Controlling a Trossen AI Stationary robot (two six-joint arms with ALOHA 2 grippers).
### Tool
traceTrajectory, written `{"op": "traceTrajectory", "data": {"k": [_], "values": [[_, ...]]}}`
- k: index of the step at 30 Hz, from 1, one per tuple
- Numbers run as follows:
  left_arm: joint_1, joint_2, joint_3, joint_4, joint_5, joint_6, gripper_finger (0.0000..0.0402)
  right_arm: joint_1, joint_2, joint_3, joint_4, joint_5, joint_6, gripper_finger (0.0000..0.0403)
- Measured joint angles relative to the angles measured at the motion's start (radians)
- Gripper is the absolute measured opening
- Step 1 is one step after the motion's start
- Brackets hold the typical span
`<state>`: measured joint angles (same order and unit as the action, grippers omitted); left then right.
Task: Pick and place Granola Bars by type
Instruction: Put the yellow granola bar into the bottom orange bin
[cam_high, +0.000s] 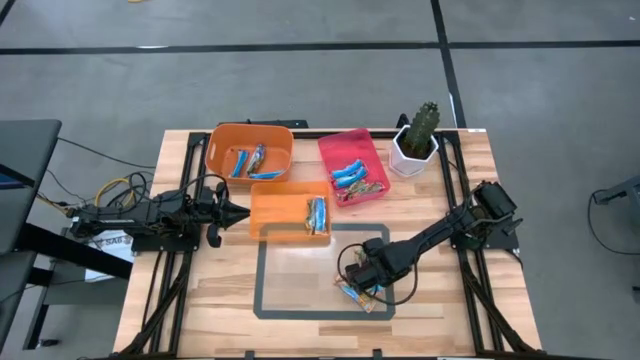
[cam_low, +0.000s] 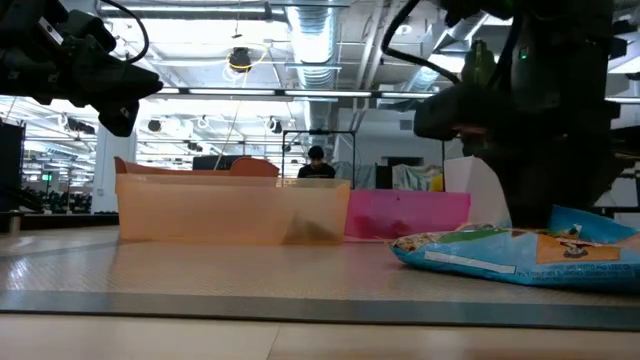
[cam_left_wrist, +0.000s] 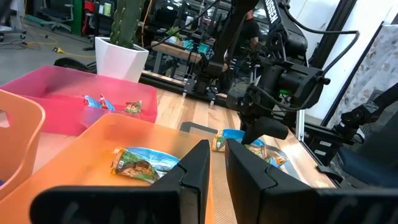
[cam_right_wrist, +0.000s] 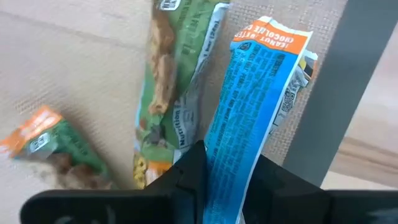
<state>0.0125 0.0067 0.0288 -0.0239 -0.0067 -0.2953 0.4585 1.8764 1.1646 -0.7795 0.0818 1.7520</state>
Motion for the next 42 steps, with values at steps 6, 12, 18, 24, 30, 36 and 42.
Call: {"op": "traceTrajectory", "data": {"k": [6, 12, 18, 24, 30, 36, 42], "values": [[0.0, 0.0, 0.0, 0.0, 0.0, 0.0, 0.0044, -0.011, -0.022, 0.001, 0.011, 0.003, -0.007, 0.0065], [0.0, 0.0, 0.0, 0.0, 0.0, 0.0, 0.0044, -0.039, -0.091, 0.001, 0.03, 0.072, -0.025, 0.0065], [0.0, 0.0, 0.0, 0.0, 0.0, 0.0, 0.0044, -0.098, -0.179, 0.001, 0.091, 0.149, -0.089, 0.0065], [0.0, 0.0, 0.0, 0.0, 0.0, 0.0, 0.0044, -0.182, -0.241, 0.002, 0.25, 0.183, -0.213, 0.0065], [0.0, 0.0, 0.0, 0.0, 0.0, 0.0, 0.0044, -0.251, -0.263, 0.003, 0.435, 0.183, -0.322, 0.0065], [0.0, 0.0, 0.0, 0.0, 0.0, 0.0, 0.0044, -0.316, -0.261, 0.003, 0.495, 0.099, -0.417, 0.0065], [0.0, 0.0, 0.0, 0.0, 0.0, 0.0, 0.0044, -0.396, -0.247, 0.039, 0.499, 0.02, -0.523, 0.0065]]}}
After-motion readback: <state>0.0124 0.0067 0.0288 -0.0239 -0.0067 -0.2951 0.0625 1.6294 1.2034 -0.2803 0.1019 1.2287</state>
